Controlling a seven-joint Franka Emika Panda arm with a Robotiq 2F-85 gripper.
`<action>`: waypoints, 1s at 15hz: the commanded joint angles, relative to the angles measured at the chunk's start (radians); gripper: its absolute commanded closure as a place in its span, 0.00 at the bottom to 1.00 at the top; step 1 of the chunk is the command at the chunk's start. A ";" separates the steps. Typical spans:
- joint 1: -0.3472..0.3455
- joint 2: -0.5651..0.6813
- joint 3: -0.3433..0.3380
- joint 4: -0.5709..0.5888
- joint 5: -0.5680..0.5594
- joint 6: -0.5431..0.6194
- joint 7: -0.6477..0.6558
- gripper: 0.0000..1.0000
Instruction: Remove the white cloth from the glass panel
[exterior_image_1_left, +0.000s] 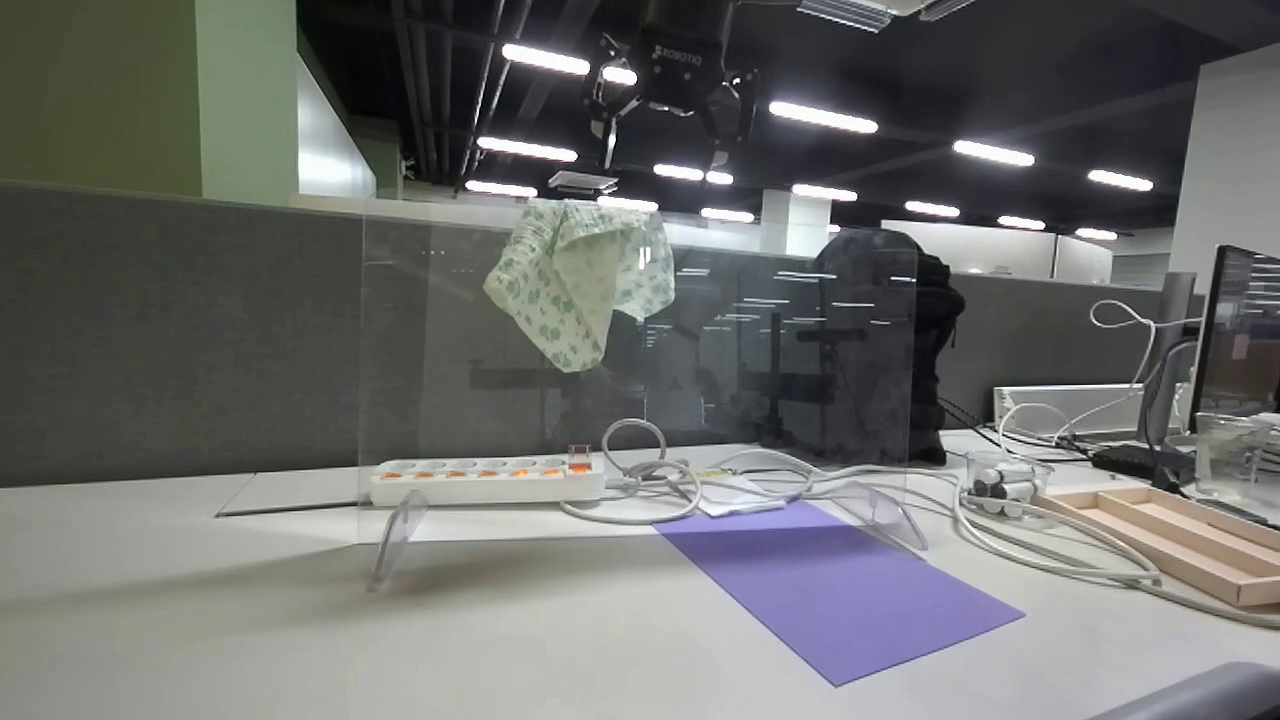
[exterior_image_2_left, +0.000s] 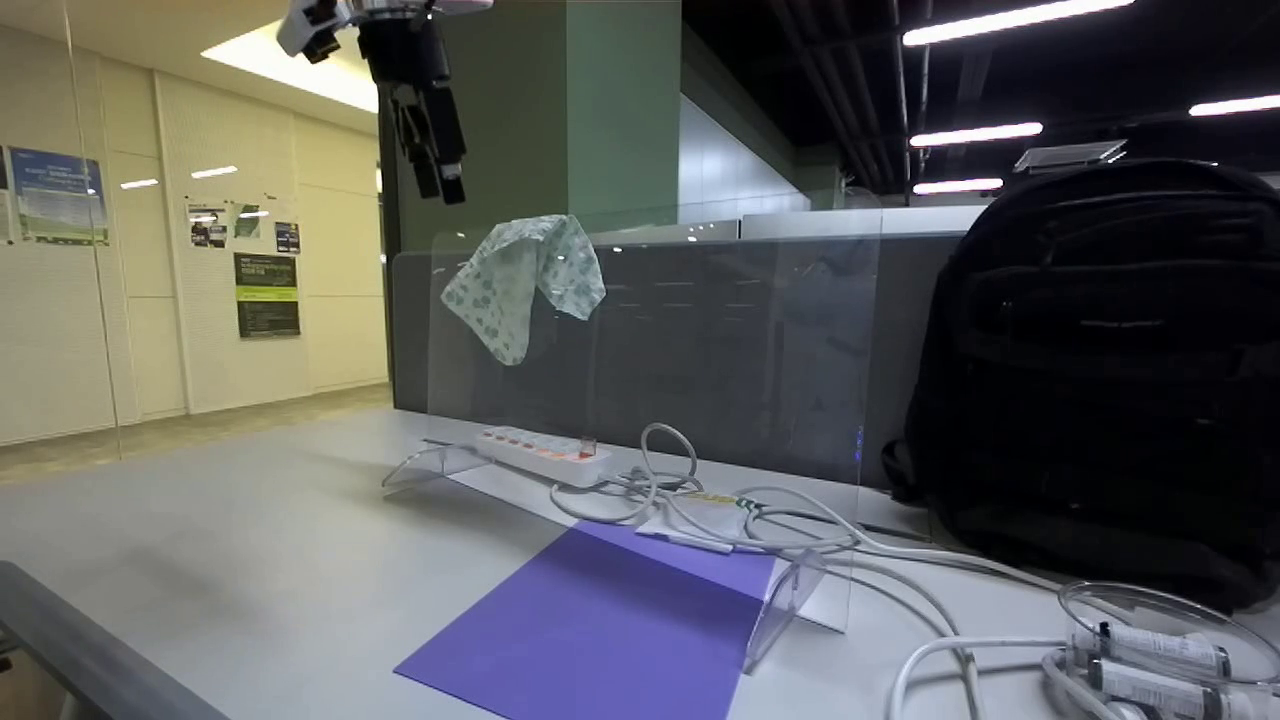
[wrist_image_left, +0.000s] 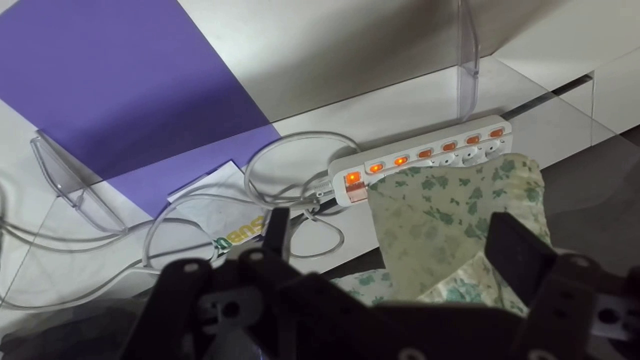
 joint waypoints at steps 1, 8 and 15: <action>-0.007 -0.008 0.006 -0.012 -0.089 0.021 0.081 0.00; -0.087 0.024 0.025 -0.017 -0.409 0.207 0.273 0.00; -0.019 0.125 -0.044 0.014 -0.289 0.378 0.132 0.00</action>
